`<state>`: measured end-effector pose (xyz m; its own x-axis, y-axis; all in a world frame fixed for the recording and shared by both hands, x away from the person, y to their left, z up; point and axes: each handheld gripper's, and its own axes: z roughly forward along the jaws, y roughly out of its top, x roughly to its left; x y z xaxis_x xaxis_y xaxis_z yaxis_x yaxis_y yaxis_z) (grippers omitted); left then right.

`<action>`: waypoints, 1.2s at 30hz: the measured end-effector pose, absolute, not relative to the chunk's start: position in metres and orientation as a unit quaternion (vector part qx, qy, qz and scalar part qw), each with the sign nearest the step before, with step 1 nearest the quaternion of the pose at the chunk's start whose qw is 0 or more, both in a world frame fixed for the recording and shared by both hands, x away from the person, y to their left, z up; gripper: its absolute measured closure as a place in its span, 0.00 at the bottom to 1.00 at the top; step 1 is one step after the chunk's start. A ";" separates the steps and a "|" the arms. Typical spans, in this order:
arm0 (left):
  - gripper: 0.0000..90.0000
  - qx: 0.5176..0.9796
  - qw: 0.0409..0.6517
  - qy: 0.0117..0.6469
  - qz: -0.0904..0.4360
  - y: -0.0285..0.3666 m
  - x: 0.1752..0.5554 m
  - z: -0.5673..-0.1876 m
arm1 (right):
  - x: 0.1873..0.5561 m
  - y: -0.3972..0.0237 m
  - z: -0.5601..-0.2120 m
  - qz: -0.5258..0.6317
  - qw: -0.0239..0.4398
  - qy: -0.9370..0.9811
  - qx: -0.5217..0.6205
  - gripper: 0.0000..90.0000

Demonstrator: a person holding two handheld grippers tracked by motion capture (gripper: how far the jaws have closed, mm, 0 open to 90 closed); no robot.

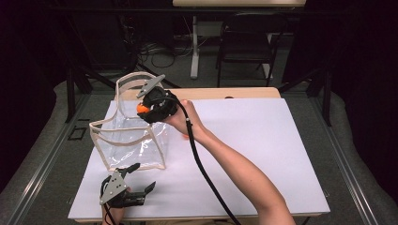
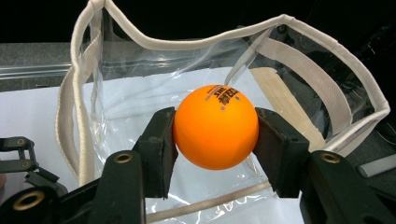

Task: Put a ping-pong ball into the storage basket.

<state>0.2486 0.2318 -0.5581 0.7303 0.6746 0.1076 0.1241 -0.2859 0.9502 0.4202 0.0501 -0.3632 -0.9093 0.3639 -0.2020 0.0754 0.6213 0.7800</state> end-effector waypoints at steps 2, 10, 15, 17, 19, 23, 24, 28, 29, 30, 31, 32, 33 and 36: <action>0.17 0.760 0.537 0.263 0.257 0.232 0.249 -0.558 | 0.420 0.050 -0.364 0.416 0.173 0.884 0.124 0.56; 0.17 0.760 0.537 0.263 0.257 0.232 0.249 -0.558 | 0.420 0.051 -0.365 0.414 0.171 0.886 0.123 0.55; 0.17 0.760 0.536 0.263 0.257 0.232 0.249 -0.558 | 0.420 0.051 -0.366 0.412 0.170 0.886 0.125 0.55; 0.17 0.760 0.537 0.263 0.256 0.232 0.249 -0.558 | 0.420 0.051 -0.366 0.414 0.169 0.886 0.126 0.55; 0.17 0.760 0.537 0.263 0.256 0.232 0.249 -0.558 | 0.420 0.051 -0.366 0.414 0.169 0.885 0.127 0.55; 0.17 0.760 0.536 0.263 0.256 0.232 0.249 -0.558 | 0.421 0.050 -0.366 0.416 0.170 0.884 0.130 0.52; 0.17 0.760 0.537 0.263 0.256 0.232 0.249 -0.558 | 0.421 0.050 -0.366 0.416 0.170 0.884 0.130 0.52; 0.17 0.760 0.536 0.263 0.256 0.232 0.249 -0.558 | 0.422 0.045 -0.364 0.430 0.162 0.875 0.152 0.34; 0.17 0.760 0.536 0.263 0.256 0.232 0.249 -0.558 | 0.423 0.043 -0.363 0.434 0.160 0.873 0.155 0.31; 0.17 0.760 0.537 0.263 0.256 0.232 0.249 -0.558 | 0.423 0.043 -0.363 0.434 0.160 0.873 0.155 0.31; 0.17 0.760 0.536 0.262 0.256 0.232 0.249 -0.558 | 0.423 0.039 -0.362 0.444 0.155 0.868 0.161 0.26; 0.17 0.760 0.536 0.262 0.256 0.232 0.249 -0.558 | 0.423 0.037 -0.361 0.448 0.154 0.866 0.163 0.23; 0.17 0.760 0.536 0.262 0.256 0.232 0.249 -0.558 | 0.423 0.035 -0.360 0.453 0.149 0.864 0.164 0.21; 0.17 0.760 0.537 0.263 0.256 0.232 0.249 -0.558 | 0.423 0.029 -0.357 0.462 0.143 0.860 0.165 0.16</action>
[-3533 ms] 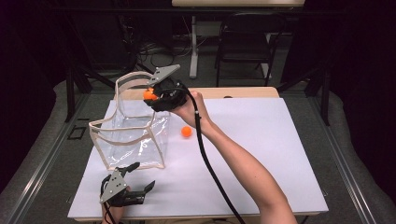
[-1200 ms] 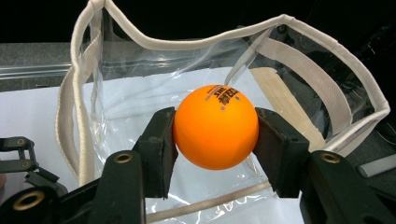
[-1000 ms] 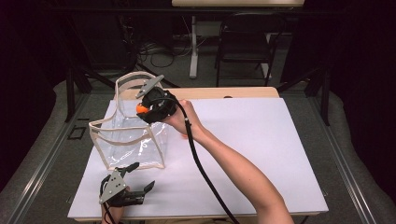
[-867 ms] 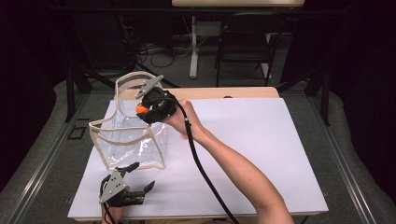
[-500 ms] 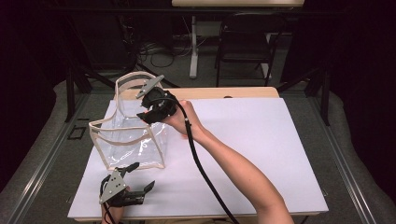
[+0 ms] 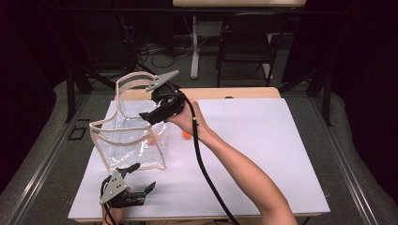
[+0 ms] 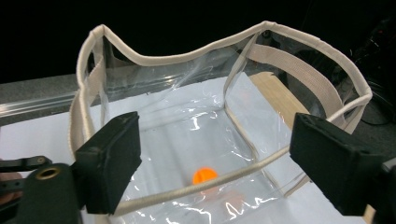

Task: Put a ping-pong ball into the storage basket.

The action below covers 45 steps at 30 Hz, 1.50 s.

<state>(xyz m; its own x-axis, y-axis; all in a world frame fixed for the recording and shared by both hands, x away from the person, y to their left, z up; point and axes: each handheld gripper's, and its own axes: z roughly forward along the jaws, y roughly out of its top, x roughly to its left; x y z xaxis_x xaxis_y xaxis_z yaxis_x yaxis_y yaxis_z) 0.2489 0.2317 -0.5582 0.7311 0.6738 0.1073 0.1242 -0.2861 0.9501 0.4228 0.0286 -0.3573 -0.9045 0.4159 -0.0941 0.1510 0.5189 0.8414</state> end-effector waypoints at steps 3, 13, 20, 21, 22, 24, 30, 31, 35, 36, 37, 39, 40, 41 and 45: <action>0.17 0.760 0.537 0.262 0.256 0.232 0.249 -0.558 | 0.421 0.022 -0.356 0.464 0.138 0.859 0.163 0.15; 0.17 0.761 0.536 0.262 0.255 0.231 0.249 -0.558 | 0.413 0.008 -0.360 0.470 0.132 0.858 0.158 0.09; 0.17 0.761 0.536 0.262 0.255 0.231 0.249 -0.558 | 0.408 -0.002 -0.367 0.469 0.132 0.860 0.155 0.06; 0.17 0.761 0.536 0.262 0.255 0.231 0.249 -0.558 | 0.408 -0.003 -0.368 0.468 0.131 0.860 0.156 0.06; 0.17 0.761 0.536 0.262 0.255 0.232 0.250 -0.558 | 0.407 -0.005 -0.370 0.467 0.131 0.861 0.155 0.06; 0.17 0.761 0.536 0.262 0.255 0.232 0.250 -0.558 | 0.406 -0.008 -0.372 0.467 0.132 0.860 0.156 0.05; 0.17 0.761 0.535 0.262 0.255 0.231 0.250 -0.559 | 0.402 -0.018 -0.379 0.464 0.133 0.862 0.157 0.03; 0.17 0.762 0.535 0.262 0.255 0.231 0.250 -0.559 | 0.401 -0.020 -0.380 0.464 0.132 0.862 0.157 0.02; 0.17 0.761 0.535 0.262 0.255 0.231 0.250 -0.559 | 0.400 -0.025 -0.383 0.466 0.133 0.860 0.160 0.02; 0.17 0.762 0.535 0.262 0.255 0.231 0.250 -0.559 | 0.400 -0.025 -0.383 0.466 0.133 0.860 0.160 0.02; 0.17 0.762 0.535 0.262 0.255 0.231 0.250 -0.559 | 0.399 -0.028 -0.385 0.466 0.135 0.860 0.160 0.01; 0.17 0.762 0.535 0.262 0.255 0.231 0.250 -0.559 | 0.399 -0.031 -0.387 0.466 0.133 0.860 0.162 0.01; 0.17 0.762 0.534 0.262 0.255 0.231 0.250 -0.559 | 0.398 -0.032 -0.388 0.466 0.134 0.859 0.164 0.01; 0.17 0.762 0.534 0.262 0.255 0.231 0.250 -0.559 | 0.398 -0.032 -0.388 0.466 0.134 0.859 0.164 0.01; 0.17 0.762 0.535 0.262 0.255 0.231 0.250 -0.559 | 0.397 -0.037 -0.393 0.469 0.135 0.857 0.167 0.00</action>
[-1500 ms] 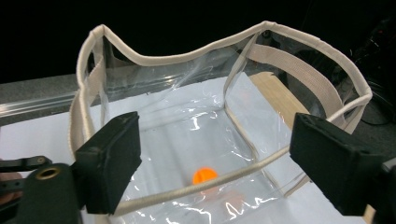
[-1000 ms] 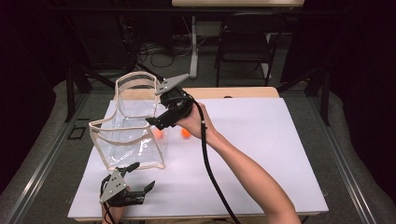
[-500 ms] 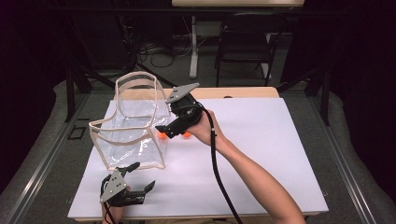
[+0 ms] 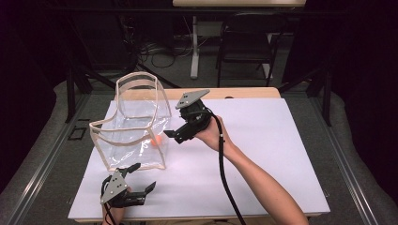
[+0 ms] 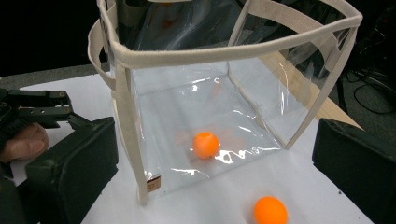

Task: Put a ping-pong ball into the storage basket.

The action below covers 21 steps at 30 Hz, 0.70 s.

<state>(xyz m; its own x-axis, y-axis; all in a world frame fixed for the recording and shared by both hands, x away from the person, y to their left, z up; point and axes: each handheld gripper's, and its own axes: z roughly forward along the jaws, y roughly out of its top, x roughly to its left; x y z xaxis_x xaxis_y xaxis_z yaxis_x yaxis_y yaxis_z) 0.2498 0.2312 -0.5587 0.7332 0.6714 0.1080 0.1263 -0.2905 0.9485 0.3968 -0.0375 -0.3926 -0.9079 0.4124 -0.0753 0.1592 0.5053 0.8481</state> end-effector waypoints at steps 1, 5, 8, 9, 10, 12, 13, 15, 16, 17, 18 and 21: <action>0.17 0.762 0.535 0.262 0.255 0.231 0.250 -0.559 | 0.396 -0.039 -0.394 0.468 0.136 0.857 0.168 0.00; 0.17 0.763 0.534 0.262 0.255 0.231 0.250 -0.559 | 0.395 -0.042 -0.397 0.469 0.133 0.857 0.170 0.00; 0.17 0.762 0.534 0.262 0.255 0.231 0.250 -0.559 | 0.394 -0.046 -0.401 0.470 0.134 0.855 0.172 0.00; 0.17 0.762 0.534 0.261 0.255 0.231 0.250 -0.559 | 0.394 -0.047 -0.402 0.470 0.133 0.855 0.173 0.00; 0.17 0.763 0.534 0.261 0.255 0.231 0.250 -0.559 | 0.393 -0.049 -0.405 0.472 0.131 0.854 0.176 0.00; 0.17 0.763 0.534 0.262 0.255 0.231 0.249 -0.559 | 0.393 -0.051 -0.406 0.473 0.132 0.853 0.177 0.00; 0.17 0.763 0.533 0.261 0.255 0.231 0.249 -0.559 | 0.393 -0.052 -0.407 0.473 0.131 0.853 0.177 0.00; 0.17 0.763 0.533 0.262 0.255 0.231 0.249 -0.559 | 0.392 -0.056 -0.409 0.474 0.134 0.852 0.180 0.00; 0.17 0.763 0.533 0.262 0.255 0.231 0.249 -0.559 | 0.392 -0.059 -0.413 0.476 0.131 0.850 0.183 0.00; 0.17 0.763 0.533 0.262 0.255 0.231 0.249 -0.559 | 0.392 -0.061 -0.414 0.475 0.131 0.850 0.184 0.00; 0.17 0.763 0.533 0.262 0.255 0.231 0.249 -0.559 | 0.392 -0.061 -0.414 0.475 0.131 0.850 0.184 0.00; 0.17 0.763 0.533 0.261 0.255 0.231 0.249 -0.559 | 0.391 -0.064 -0.420 0.471 0.129 0.852 0.187 0.00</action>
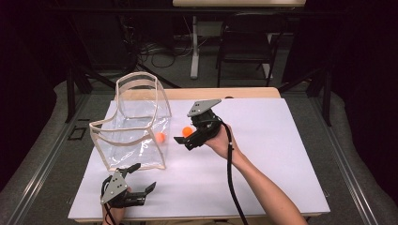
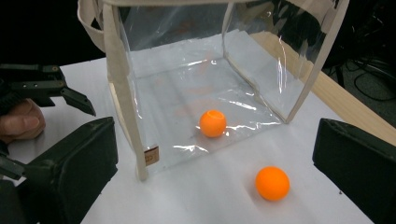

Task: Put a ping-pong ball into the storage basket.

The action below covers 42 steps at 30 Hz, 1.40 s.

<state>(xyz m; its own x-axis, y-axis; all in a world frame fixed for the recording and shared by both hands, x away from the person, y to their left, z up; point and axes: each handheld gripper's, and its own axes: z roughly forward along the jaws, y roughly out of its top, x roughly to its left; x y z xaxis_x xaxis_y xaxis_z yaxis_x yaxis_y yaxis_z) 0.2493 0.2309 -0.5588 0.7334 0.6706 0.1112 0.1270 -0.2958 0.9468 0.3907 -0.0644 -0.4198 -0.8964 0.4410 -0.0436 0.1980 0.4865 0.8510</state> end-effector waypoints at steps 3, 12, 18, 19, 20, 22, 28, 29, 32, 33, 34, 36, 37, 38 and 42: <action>0.17 0.763 0.533 0.262 0.255 0.231 0.249 -0.559 | 0.390 -0.068 -0.425 0.469 0.129 0.853 0.190 0.00; 0.17 0.764 0.532 0.260 0.256 0.232 0.249 -0.559 | 0.382 -0.080 -0.442 0.465 0.127 0.854 0.196 0.00; 0.17 0.764 0.532 0.260 0.255 0.231 0.249 -0.559 | 0.378 -0.088 -0.453 0.459 0.128 0.856 0.201 0.00; 0.17 0.764 0.532 0.260 0.255 0.232 0.249 -0.559 | 0.377 -0.089 -0.455 0.457 0.127 0.856 0.203 0.00; 0.17 0.763 0.533 0.261 0.255 0.232 0.249 -0.559 | 0.377 -0.091 -0.457 0.457 0.126 0.856 0.206 0.00; 0.17 0.763 0.533 0.260 0.256 0.232 0.250 -0.559 | 0.376 -0.092 -0.458 0.455 0.127 0.857 0.207 0.00; 0.17 0.764 0.533 0.260 0.255 0.231 0.250 -0.559 | 0.375 -0.098 -0.464 0.452 0.127 0.856 0.215 0.00; 0.17 0.764 0.533 0.260 0.255 0.232 0.250 -0.559 | 0.376 -0.099 -0.464 0.452 0.127 0.856 0.216 0.00; 0.17 0.763 0.533 0.260 0.256 0.232 0.250 -0.559 | 0.376 -0.103 -0.467 0.452 0.126 0.855 0.221 0.00; 0.17 0.763 0.533 0.259 0.258 0.232 0.249 -0.559 | 0.376 -0.104 -0.468 0.455 0.125 0.853 0.223 0.00; 0.17 0.761 0.535 0.259 0.259 0.232 0.249 -0.558 | 0.376 -0.105 -0.469 0.455 0.124 0.853 0.225 0.00; 0.17 0.761 0.535 0.260 0.258 0.232 0.249 -0.559 | 0.377 -0.108 -0.472 0.455 0.122 0.851 0.230 0.00; 0.17 0.762 0.534 0.260 0.257 0.232 0.249 -0.559 | 0.377 -0.110 -0.473 0.454 0.123 0.852 0.231 0.00; 0.17 0.762 0.534 0.260 0.257 0.232 0.249 -0.559 | 0.377 -0.111 -0.475 0.455 0.123 0.851 0.234 0.00; 0.17 0.762 0.535 0.258 0.257 0.231 0.249 -0.559 | 0.378 -0.113 -0.477 0.452 0.123 0.851 0.237 0.00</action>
<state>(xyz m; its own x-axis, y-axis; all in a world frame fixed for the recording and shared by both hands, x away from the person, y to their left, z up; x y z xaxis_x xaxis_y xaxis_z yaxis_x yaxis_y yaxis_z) 0.2487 0.2314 -0.5585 0.7345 0.6686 0.1159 0.1185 -0.2946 0.9482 0.3778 -0.1131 -0.4769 -0.8574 0.5147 0.0056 0.2924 0.4781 0.8282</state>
